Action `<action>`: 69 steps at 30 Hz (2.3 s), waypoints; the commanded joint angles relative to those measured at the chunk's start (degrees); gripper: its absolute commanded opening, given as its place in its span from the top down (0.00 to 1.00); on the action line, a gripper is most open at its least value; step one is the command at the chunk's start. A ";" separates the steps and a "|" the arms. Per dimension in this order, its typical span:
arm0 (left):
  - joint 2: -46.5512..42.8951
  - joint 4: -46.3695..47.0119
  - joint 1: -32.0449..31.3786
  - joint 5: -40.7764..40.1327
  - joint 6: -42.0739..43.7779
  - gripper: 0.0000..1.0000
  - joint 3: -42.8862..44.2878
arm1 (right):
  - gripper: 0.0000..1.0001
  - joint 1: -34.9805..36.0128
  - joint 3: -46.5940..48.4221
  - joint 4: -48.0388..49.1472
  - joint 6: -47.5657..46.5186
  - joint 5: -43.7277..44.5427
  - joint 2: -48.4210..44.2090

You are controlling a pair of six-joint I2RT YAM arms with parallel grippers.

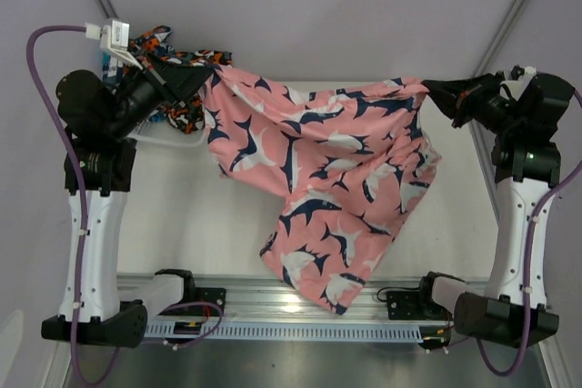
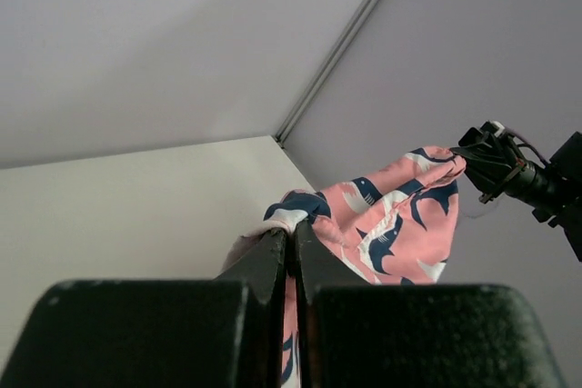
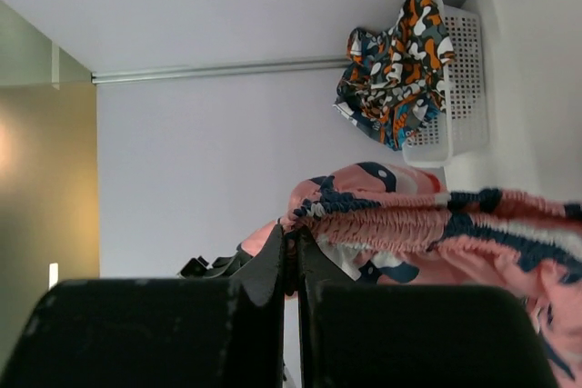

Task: Fold and stack the shorts
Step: Flatten the shorts out

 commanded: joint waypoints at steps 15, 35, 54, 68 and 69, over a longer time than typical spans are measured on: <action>-8.77 0.09 1.65 2.78 -3.25 1.00 9.29 | 1.00 -0.63 12.62 10.16 8.56 -8.44 -1.43; -14.59 -5.65 1.65 2.42 -4.22 1.00 12.38 | 1.00 -0.63 17.57 -6.29 6.02 -3.17 -14.90; 8.06 42.34 -0.37 -5.56 -8.70 1.00 -44.67 | 1.00 2.61 -26.23 23.94 -0.84 11.42 5.55; 46.88 46.41 -4.07 -18.40 -7.03 0.89 -16.34 | 0.70 7.10 21.47 32.91 2.41 15.47 58.88; 49.37 41.70 -3.98 -19.37 -7.38 0.63 -13.51 | 0.51 7.10 28.03 29.00 2.06 14.86 67.63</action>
